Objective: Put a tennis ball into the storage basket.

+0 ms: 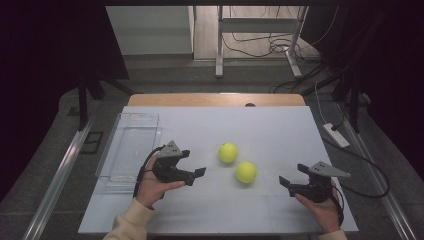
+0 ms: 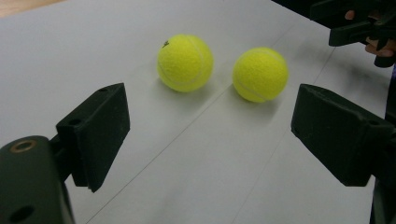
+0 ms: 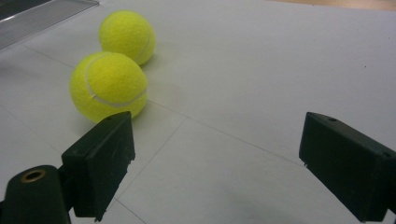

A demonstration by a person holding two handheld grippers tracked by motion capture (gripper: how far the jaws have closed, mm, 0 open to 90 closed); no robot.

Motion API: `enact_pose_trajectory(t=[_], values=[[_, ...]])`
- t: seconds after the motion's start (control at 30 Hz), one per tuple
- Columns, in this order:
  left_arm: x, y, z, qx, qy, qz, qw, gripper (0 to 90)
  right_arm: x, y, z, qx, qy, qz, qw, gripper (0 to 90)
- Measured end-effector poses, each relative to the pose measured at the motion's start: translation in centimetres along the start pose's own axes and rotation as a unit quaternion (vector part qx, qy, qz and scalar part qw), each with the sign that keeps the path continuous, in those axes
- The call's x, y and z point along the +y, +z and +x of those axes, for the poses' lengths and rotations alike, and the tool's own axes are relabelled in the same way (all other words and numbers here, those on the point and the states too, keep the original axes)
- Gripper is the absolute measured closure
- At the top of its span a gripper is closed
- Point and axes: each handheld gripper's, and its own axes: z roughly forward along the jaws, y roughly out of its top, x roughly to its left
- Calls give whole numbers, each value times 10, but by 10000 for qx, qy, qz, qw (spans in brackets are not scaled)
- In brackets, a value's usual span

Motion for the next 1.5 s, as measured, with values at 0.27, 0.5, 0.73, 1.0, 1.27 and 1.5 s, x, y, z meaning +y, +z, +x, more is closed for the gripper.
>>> enact_pose_trajectory(t=[0.27,0.5,0.73,1.0,1.27,1.5], values=[[2,6,-2,-60,36,45,10000,125,0,0,-1,-7,9,1,10000,102],[4,12,-5,-132,76,99,9998,125,-1,1,0,-6,5,14,10000,102],[5,19,-8,-194,110,178,9996,125,-1,2,0,-22,4,40,10000,103],[5,25,-10,-250,131,256,9993,126,-2,1,-1,-28,9,44,10000,103],[10,36,-10,-261,164,378,9988,126,-3,3,-1,-8,8,57,10000,103],[17,42,-9,-259,177,419,9986,125,-3,3,-1,5,2,69,10000,103]])
